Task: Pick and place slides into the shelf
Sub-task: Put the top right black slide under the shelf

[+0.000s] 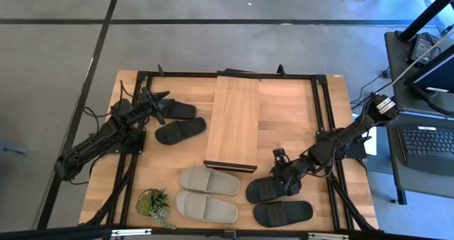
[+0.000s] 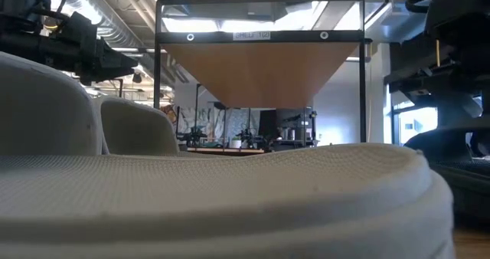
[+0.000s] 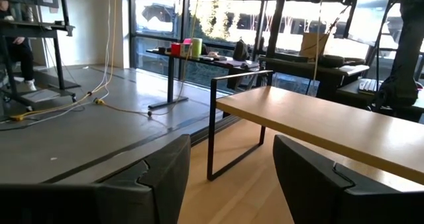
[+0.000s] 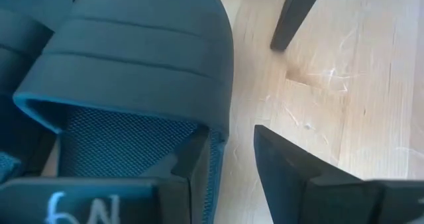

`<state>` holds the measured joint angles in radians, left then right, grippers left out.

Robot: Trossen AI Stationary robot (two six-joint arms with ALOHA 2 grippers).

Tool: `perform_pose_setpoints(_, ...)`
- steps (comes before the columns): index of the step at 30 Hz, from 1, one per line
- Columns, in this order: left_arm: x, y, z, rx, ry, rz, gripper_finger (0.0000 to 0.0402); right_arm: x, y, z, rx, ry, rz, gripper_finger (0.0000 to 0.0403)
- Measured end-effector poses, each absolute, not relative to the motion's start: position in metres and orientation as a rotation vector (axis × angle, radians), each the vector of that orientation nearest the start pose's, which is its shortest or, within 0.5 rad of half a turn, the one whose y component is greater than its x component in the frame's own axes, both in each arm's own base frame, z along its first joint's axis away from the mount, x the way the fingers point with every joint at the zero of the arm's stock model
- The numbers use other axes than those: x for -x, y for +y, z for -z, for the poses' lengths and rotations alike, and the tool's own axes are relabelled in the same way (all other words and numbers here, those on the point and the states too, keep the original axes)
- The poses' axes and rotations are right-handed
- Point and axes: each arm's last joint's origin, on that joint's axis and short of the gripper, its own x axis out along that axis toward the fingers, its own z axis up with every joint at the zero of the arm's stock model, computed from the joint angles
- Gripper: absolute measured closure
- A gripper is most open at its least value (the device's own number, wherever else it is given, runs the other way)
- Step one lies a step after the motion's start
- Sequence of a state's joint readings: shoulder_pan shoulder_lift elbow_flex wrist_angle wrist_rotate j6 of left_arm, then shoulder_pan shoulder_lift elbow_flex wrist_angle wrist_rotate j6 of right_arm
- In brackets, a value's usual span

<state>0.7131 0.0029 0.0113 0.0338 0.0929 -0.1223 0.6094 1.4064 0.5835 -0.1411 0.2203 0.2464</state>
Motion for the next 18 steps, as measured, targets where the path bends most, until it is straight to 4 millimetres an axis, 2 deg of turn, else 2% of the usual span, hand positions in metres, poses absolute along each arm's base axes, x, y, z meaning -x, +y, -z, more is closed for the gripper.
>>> perform_pose_setpoints(6,-0.0751,0.0614,-0.1703,0.101,-0.077,-0.617,0.0194,-0.2042,0.1342,-0.148,0.197,0.884,-0.256,0.0306)
perform_pose_setpoints(14,-0.0751,0.0614,-0.1703,0.101,-0.077,-0.618,0.0194,-0.2053,0.1332,-0.1482,0.195,0.881,-0.253,0.0387)
perform_pose_setpoints(18,-0.0751,0.0614,-0.1703,0.101,-0.077,-0.619,0.0194,-0.2053,0.1332,-0.1482,0.167,0.884,-0.239,0.0391)
